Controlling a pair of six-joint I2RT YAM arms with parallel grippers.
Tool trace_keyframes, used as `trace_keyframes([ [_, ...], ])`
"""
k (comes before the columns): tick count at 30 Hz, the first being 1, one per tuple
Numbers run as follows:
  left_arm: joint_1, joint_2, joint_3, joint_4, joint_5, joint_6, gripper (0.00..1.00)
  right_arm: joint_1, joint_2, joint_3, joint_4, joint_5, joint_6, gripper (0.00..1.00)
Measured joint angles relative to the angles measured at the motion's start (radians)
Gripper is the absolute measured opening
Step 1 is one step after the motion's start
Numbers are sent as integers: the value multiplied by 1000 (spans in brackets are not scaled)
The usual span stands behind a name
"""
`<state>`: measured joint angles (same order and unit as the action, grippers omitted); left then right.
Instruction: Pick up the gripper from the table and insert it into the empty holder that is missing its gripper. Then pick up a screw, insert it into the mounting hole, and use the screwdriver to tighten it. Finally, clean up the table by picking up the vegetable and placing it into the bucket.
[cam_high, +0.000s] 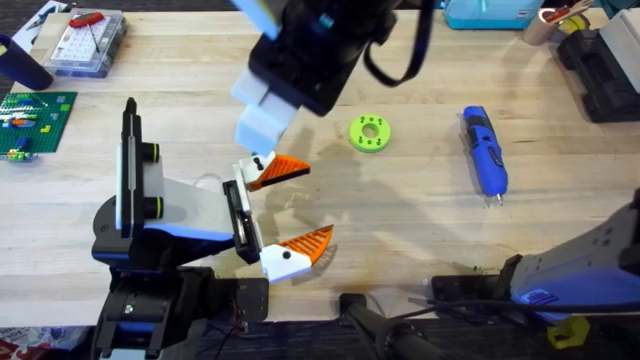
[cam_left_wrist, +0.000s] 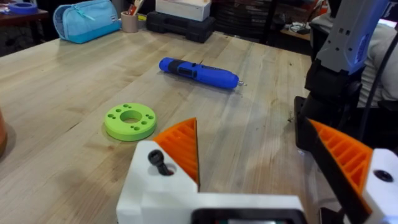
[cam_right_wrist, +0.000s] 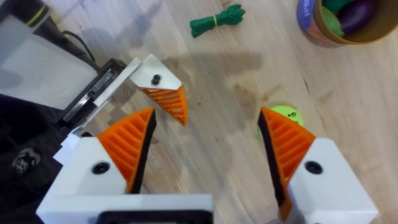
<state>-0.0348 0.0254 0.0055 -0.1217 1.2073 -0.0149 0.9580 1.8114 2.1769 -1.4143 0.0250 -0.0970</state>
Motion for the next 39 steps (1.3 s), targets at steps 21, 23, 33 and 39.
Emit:
trace_keyframes([
  [21, 0, 0, 0, -1, 1, -1, 991, -5, 39, -2, -18, -50, -3, 971],
  [23, 0, 0, 0, -1, 1, -1, 991, -5, 39, -3, -14, -50, 1, 971],
  [33, 0, 0, 0, -1, 0, -1, 991, -3, 36, -3, -3, -53, 51, 971],
  [39, 0, 0, 0, -1, 0, -1, 991, 15, 25, -5, 41, -53, 96, 971],
])
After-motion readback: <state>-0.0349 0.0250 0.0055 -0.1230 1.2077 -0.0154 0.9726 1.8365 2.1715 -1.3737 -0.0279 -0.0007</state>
